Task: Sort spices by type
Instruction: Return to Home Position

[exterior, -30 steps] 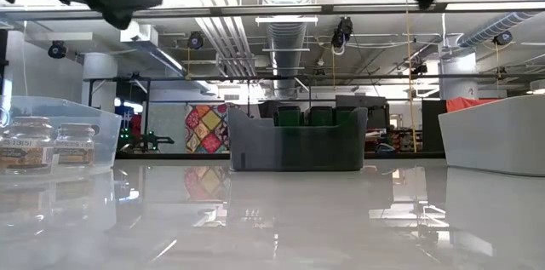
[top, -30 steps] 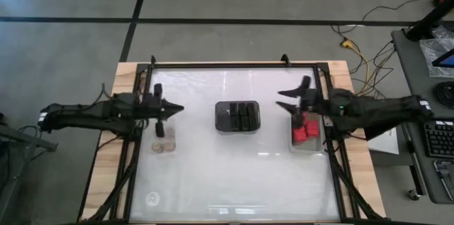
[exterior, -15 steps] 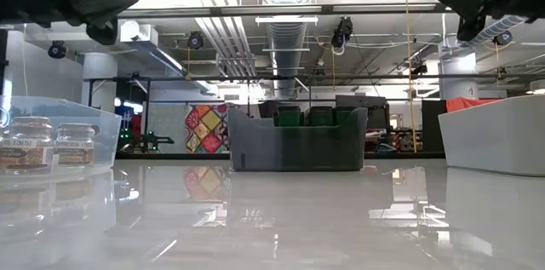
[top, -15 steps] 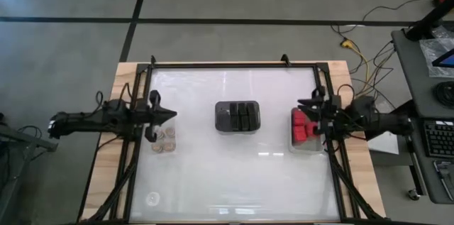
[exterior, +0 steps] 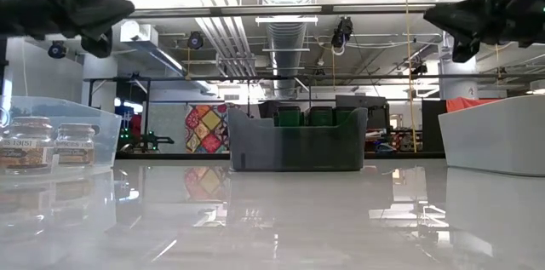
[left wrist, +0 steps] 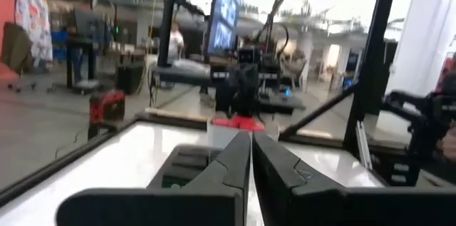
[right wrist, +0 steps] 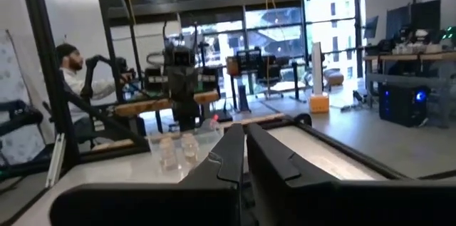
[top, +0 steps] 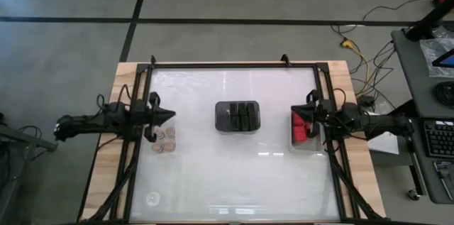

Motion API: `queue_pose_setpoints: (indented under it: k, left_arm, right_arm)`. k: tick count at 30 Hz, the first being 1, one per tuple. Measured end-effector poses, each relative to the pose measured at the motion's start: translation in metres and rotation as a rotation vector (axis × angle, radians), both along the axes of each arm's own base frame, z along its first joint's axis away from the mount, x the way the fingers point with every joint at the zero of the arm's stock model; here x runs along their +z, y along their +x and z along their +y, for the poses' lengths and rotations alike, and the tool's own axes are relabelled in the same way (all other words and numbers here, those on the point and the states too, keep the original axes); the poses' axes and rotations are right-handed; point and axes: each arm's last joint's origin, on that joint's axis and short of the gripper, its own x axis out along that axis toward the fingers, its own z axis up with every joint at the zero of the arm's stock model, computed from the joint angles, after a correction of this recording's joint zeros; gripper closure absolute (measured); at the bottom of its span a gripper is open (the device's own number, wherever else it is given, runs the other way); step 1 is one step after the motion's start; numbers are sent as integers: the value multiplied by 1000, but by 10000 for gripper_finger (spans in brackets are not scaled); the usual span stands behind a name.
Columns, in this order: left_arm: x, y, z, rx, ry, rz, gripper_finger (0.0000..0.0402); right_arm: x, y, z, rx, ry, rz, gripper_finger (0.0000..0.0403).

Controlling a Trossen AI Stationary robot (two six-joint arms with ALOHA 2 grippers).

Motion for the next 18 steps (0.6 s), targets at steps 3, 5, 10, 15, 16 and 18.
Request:
queue_pose_setpoints:
  k: [3, 5, 10, 15, 16, 18]
  left_arm:
    - [-13, 4, 0, 3, 15, -61, 400]
    - [-15, 4, 0, 16, 25, -51, 400]
    - [-1, 1, 2, 61, 23, -56, 400]
    - [-1, 0, 2, 59, 28, 30, 400]
    - [-3, 0, 2, 58, 23, 50, 400]
    - [-5, 0, 2, 57, 17, 76, 400]
  right_arm:
    - [0, 0, 0, -7, -4, -1, 390]
    - [0, 0, 0, -4, 4, 2, 390]
    - [-1, 0, 0, -4, 9, 9, 390]
    - [-1, 0, 0, -1, 18, 9, 390]
    - [-1, 0, 0, 0, 30, 7, 390]
    - [-1, 0, 0, 5, 57, 3, 390]
